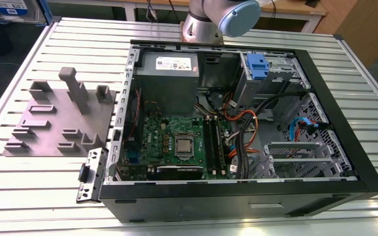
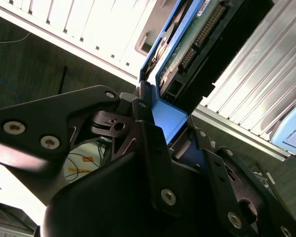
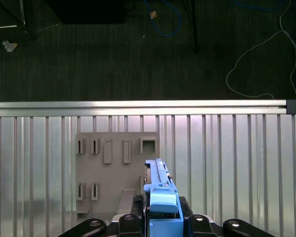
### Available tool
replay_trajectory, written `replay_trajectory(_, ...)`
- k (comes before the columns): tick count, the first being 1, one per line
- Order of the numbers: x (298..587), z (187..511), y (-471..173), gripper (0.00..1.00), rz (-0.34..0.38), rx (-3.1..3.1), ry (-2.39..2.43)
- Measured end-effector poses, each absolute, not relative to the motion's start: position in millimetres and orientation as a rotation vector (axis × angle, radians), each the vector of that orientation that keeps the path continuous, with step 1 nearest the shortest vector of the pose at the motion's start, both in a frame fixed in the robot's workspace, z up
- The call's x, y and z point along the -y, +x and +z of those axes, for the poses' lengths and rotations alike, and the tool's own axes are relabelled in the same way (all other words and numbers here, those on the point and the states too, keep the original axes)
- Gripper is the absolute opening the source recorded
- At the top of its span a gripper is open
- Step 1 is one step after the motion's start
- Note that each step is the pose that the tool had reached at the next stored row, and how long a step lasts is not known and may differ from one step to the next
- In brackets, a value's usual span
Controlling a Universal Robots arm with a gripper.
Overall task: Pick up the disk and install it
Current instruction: 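Pick up the disk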
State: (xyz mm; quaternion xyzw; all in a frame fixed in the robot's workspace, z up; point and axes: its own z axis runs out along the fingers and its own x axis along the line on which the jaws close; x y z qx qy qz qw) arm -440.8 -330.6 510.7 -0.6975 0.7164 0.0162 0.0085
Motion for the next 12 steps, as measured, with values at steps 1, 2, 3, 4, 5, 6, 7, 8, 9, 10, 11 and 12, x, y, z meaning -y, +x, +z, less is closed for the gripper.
replay_trajectory(1, 330.6, 510.7, -440.8, 0.37, 0.051, -2.238, -2.179)
replay_trajectory(2, 330.6, 510.7, -440.8, 0.37, 0.051, -2.238, -2.179)
replay_trajectory(3, 330.6, 510.7, -440.8, 0.37, 0.051, -2.238, -2.179)
replay_trajectory(4, 330.6, 510.7, -440.8, 0.37, 0.051, -2.238, -2.179)
replay_trajectory(5, 330.6, 510.7, -440.8, 0.37, 0.051, -2.239, -2.179)
replay_trajectory(6, 330.7, 510.7, -440.8, 0.37, 0.051, -2.238, -2.179)
replay_trajectory(7, 330.9, 510.7, -440.7, 0.37, 0.051, -2.238, -2.18)
replay_trajectory(8, 331.4, 510.7, -440.7, 0.37, 0.051, -2.238, -2.18)
replay_trajectory(9, 332.7, 510.7, -440.7, 0.37, 0.051, -2.238, -2.18)
replay_trajectory(10, 334.7, 510.7, -440.8, 0.37, 0.051, -2.239, -2.179)
replay_trajectory(11, 336.7, 510.7, -440.7, 0.37, 0.051, -2.239, -2.18)
replay_trajectory(12, 338.5, 510.7, -440.6, 0.37, 0.05, -2.239, -2.18)
